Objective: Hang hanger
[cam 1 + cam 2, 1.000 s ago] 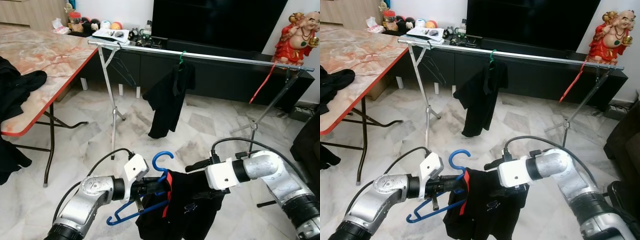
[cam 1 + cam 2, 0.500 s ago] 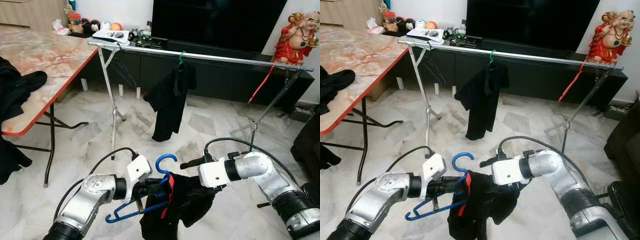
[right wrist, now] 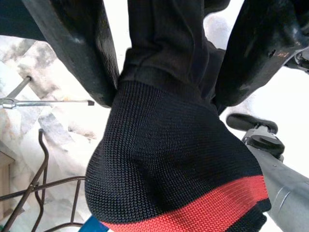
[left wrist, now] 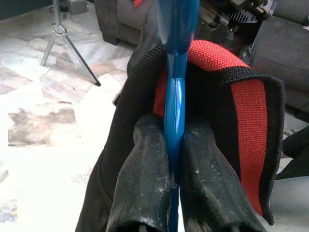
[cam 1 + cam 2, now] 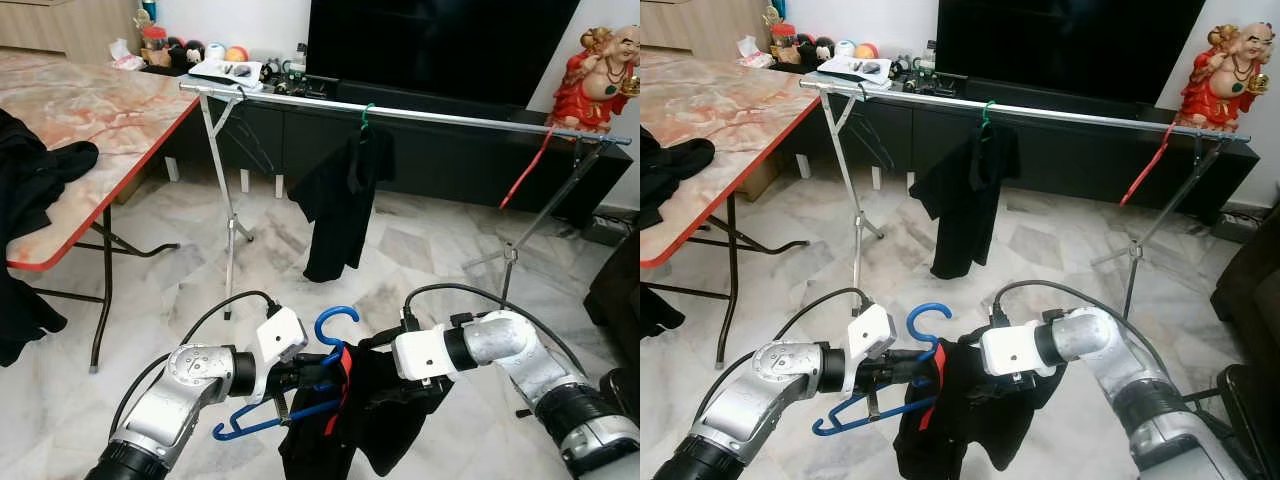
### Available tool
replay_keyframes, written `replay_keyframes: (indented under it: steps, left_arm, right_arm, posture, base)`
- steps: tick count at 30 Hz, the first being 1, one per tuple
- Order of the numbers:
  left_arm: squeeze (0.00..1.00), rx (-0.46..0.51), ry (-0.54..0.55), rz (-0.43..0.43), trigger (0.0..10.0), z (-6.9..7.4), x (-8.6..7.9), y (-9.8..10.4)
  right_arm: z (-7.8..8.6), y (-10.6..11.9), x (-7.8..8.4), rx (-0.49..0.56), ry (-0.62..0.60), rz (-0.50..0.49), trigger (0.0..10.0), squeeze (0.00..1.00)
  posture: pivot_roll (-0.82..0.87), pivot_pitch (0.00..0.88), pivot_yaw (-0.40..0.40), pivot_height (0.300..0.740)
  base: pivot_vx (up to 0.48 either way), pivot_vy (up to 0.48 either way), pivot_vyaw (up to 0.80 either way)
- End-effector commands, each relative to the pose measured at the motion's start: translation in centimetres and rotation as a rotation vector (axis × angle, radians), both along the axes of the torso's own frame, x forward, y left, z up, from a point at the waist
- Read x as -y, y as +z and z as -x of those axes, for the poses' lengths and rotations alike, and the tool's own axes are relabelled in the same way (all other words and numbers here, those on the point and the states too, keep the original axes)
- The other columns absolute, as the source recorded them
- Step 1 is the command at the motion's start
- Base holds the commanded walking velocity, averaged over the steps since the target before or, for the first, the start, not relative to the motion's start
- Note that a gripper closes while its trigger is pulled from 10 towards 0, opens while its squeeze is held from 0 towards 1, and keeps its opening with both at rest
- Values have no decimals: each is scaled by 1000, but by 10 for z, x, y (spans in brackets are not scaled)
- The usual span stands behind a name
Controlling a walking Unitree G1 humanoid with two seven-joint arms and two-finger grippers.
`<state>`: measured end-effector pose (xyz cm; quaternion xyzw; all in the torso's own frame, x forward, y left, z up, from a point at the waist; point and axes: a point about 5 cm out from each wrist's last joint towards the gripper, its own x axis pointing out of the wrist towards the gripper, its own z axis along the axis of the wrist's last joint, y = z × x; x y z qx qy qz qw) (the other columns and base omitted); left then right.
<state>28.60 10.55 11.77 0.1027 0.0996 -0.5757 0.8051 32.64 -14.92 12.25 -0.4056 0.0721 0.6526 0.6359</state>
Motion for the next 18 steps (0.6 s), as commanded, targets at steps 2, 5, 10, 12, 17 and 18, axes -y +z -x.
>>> replay_keyframes:
  steps: [2, 5, 10, 12, 17, 18]
  left_arm:
    - [0, 69, -55, 5, 10000, 0, 9, 13]
    - [0, 69, -56, 4, 10000, 0, 9, 13]
    - [0, 70, -58, 3, 10000, 0, 9, 13]
    - [0, 70, -58, 2, 10000, 0, 9, 13]
    - [0, 73, -52, 5, 10000, -1, 9, 13]
    - [0, 73, -52, 5, 10000, -1, 9, 13]
  right_arm:
    - [-4, 4, 2, -1, -18, -4, 10000, 0]
    - [-6, 3, 1, -30, -50, -29, 10000, 0]
    - [-8, 1, 2, -104, -91, -65, 0, 0]
    - [-8, 1, 2, -107, -90, -62, 0, 0]
    - [-5, -4, 5, -135, -85, -29, 0, 0]
    - [-5, -5, 5, -137, -86, -28, 0, 0]
  posture:
    - [96, 56, -118, 740]
    - [96, 55, -117, 740]
    - [100, 56, -116, 740]
    - [100, 56, -116, 740]
    - [101, 61, -116, 740]
    - [101, 61, -116, 740]
  base:
    - [0, 0, 0]
    - [0, 0, 0]
    - [0, 0, 0]
    - [0, 0, 0]
    - [0, 0, 0]
    - [0, 0, 0]
